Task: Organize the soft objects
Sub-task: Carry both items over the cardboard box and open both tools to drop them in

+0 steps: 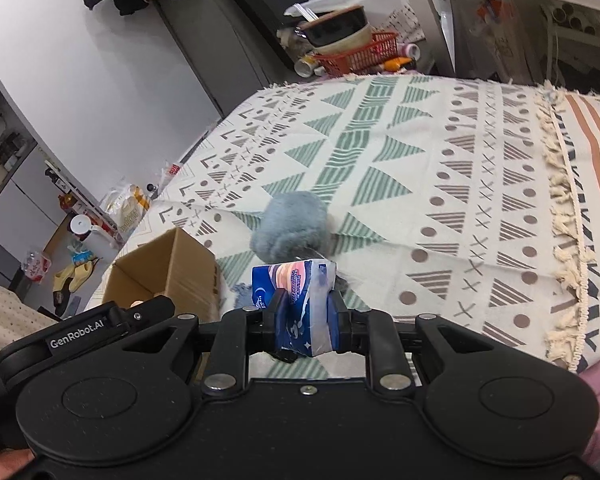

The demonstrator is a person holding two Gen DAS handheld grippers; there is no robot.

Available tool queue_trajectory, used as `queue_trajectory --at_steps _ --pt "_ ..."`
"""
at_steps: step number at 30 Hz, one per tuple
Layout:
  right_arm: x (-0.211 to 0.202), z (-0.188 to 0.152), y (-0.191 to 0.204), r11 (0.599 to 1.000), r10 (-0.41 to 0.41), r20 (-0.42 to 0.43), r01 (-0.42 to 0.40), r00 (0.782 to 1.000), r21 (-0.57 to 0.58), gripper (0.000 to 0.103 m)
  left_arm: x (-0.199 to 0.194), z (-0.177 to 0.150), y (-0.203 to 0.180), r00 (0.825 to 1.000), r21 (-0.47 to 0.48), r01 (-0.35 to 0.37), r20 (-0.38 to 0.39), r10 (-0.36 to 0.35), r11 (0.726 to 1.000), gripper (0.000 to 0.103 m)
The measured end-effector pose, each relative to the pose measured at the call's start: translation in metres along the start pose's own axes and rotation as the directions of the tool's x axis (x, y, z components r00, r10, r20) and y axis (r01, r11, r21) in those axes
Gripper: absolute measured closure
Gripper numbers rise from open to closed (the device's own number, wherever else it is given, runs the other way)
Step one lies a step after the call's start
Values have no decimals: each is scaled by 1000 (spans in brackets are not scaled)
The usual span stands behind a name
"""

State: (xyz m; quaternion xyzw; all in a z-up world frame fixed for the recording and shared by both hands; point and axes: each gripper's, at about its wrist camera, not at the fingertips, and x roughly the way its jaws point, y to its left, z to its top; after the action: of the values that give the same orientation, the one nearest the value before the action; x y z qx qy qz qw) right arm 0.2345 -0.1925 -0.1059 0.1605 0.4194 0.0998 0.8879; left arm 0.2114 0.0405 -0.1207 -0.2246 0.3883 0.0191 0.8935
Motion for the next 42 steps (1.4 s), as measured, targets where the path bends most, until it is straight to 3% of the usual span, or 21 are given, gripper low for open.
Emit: queue_trajectory --at_steps 11,23,28,31,36,39,42 --pt "6 6 50 998 53 31 -52 998 -31 82 -6 19 37 1000 -65 -21 12 22 998 50" --pt "30 0 98 988 140 -8 -140 990 -61 82 -5 33 92 989 -200 -146 -5 148 969 50" --pt "41 -7 113 985 157 -37 -160 987 -67 82 -4 37 100 983 -206 -181 -1 185 962 49" --pt "46 -11 120 983 165 -53 -169 985 -73 82 -5 39 103 978 -220 -204 6 210 954 45" --pt "56 -15 129 980 181 -81 -187 980 -74 82 -13 43 111 971 -265 -222 26 237 938 28" --pt "61 -17 134 976 198 -101 -206 975 -74 82 -17 44 113 964 -278 -236 50 260 931 24" --pt "69 -18 137 973 209 -145 -221 967 -70 73 -16 45 115 966 -290 -232 47 256 929 24"
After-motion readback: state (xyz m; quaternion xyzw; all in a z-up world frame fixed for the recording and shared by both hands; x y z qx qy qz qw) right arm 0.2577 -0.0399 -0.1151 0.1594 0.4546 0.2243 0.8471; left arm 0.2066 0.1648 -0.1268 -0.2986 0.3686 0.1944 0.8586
